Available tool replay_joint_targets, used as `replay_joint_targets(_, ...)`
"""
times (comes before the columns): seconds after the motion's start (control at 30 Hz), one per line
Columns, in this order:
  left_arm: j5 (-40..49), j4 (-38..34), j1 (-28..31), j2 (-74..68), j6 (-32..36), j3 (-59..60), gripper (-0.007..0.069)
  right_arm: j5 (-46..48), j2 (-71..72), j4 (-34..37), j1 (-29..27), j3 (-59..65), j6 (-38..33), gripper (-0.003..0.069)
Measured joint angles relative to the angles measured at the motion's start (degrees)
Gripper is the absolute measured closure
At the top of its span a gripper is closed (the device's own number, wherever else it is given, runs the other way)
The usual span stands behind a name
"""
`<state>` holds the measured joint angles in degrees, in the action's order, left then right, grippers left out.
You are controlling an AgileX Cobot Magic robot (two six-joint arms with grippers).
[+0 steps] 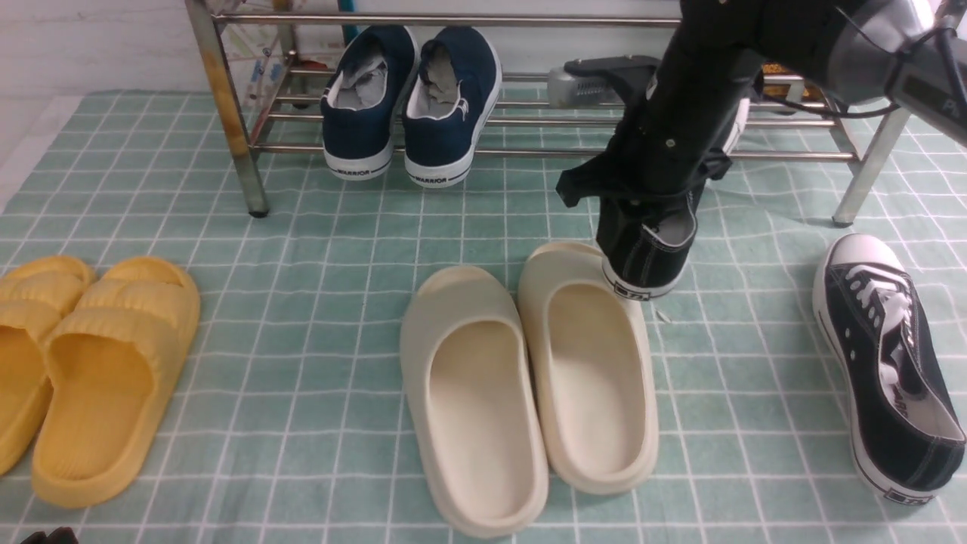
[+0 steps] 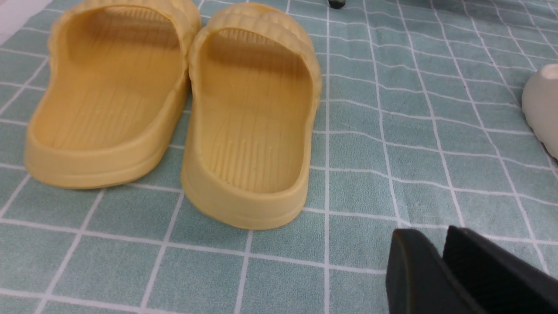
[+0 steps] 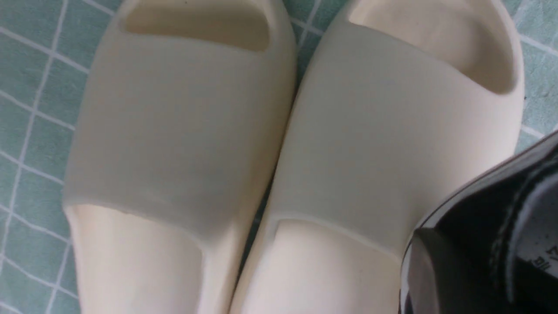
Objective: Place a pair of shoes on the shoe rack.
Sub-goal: Use the right arm to put a shoe into the shoe rack
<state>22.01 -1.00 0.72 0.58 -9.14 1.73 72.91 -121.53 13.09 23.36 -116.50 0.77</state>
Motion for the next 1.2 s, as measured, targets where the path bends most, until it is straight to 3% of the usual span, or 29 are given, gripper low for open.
replay_joint_targets(0.23,0.00,0.00,0.00,0.00,0.00,0.00,0.0496,-0.07,7.04,-0.06,-0.69,7.69,-2.82,0.0636)
replay_joint_targets(0.47,0.00,0.00,0.00,0.00,0.00,0.00,0.0492,-0.25,15.43,-5.07,-2.13,17.42,-4.98,0.0636)
replay_joint_targets(0.93,0.00,0.00,0.00,0.00,0.00,0.00,0.0491,-0.34,15.66,0.32,-2.21,20.08,-9.53,0.0636)
replay_joint_targets(1.2,0.00,0.00,0.00,0.00,0.00,0.00,0.0491,-0.65,14.27,-3.92,-2.21,19.94,-10.26,0.0636)
